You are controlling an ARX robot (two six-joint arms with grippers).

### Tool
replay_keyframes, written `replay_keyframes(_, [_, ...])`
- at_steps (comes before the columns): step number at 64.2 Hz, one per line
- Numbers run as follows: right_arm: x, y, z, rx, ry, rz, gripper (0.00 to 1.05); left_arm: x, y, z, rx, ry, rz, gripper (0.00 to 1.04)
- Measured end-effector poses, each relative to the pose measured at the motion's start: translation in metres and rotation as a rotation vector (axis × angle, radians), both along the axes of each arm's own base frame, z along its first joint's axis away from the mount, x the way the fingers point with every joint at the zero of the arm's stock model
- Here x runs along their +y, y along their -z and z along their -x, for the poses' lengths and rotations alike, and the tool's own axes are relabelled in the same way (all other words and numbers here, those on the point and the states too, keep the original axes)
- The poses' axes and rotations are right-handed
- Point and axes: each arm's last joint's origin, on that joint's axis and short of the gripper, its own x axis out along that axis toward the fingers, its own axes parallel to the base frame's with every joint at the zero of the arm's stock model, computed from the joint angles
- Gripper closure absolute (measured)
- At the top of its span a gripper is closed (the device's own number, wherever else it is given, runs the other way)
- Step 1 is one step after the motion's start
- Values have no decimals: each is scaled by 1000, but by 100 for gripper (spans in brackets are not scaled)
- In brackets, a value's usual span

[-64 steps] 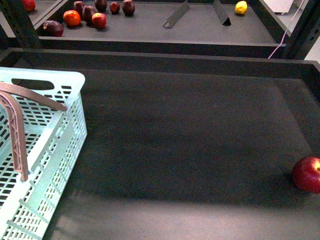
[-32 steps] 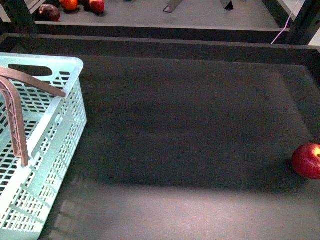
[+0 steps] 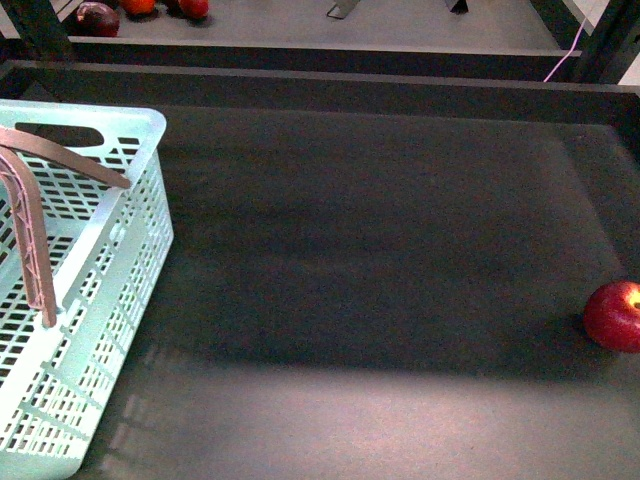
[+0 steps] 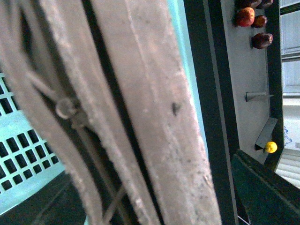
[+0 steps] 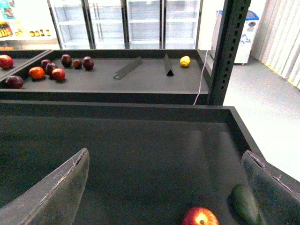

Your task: Pick apple with right arm and hold basket with left

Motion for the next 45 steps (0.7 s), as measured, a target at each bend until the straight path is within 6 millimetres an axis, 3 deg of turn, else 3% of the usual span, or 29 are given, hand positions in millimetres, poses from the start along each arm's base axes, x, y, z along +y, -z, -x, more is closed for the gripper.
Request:
replay_keyframes(4, [0,0,0,0,0,0,9,-2,-1,-1,16,-7,-4,42])
replay_keyframes(17, [0,0,0,0,0,0,9,-6,-2,-3,32,-10,6,78])
replay_keyframes(23, [0,0,0,0,0,0,9,-7,-4,-4,27,-43,60,89])
replay_keyframes(37, [0,0,0,0,0,0,9,-13,-11,-3,24,-22,44,89])
replay_keyframes(45, [0,0,0,0,0,0,9,-21,-26,2,16,7,38,89])
